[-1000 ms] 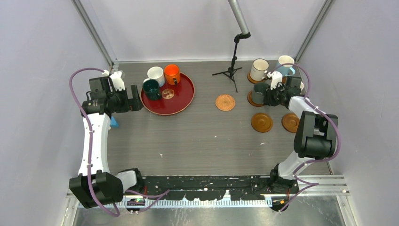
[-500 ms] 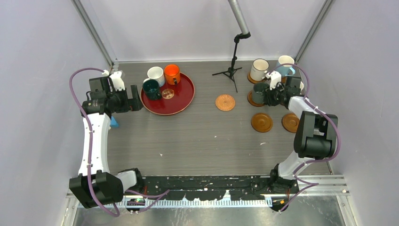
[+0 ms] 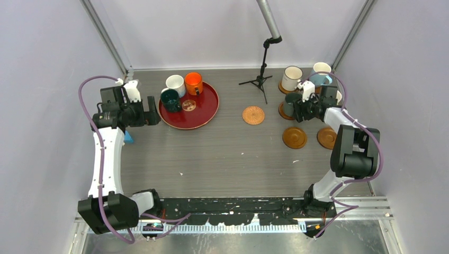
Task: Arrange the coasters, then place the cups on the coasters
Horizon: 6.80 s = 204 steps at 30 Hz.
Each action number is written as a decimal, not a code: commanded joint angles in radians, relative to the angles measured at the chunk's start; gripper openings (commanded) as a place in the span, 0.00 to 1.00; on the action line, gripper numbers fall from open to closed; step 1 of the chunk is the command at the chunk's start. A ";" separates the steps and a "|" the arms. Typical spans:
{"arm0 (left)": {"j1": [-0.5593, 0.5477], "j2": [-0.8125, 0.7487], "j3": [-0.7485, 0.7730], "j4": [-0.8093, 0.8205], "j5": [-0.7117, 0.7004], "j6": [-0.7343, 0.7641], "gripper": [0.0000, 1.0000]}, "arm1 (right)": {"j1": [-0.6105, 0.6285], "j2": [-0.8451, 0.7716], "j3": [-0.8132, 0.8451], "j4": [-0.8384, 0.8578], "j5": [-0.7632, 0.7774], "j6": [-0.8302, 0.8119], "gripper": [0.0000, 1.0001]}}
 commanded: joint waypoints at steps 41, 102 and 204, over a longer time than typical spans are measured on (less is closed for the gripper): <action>0.037 0.682 0.260 0.328 -0.035 0.050 0.55 | 0.715 0.740 1.168 -0.276 0.404 0.654 0.61; -0.076 0.201 -0.205 0.132 -0.070 0.146 0.59 | 0.839 0.160 0.464 -0.362 0.468 0.693 0.55; -0.053 -0.173 -0.213 0.131 -0.053 0.048 1.00 | -0.604 -0.295 0.160 -0.797 -0.228 -0.447 0.00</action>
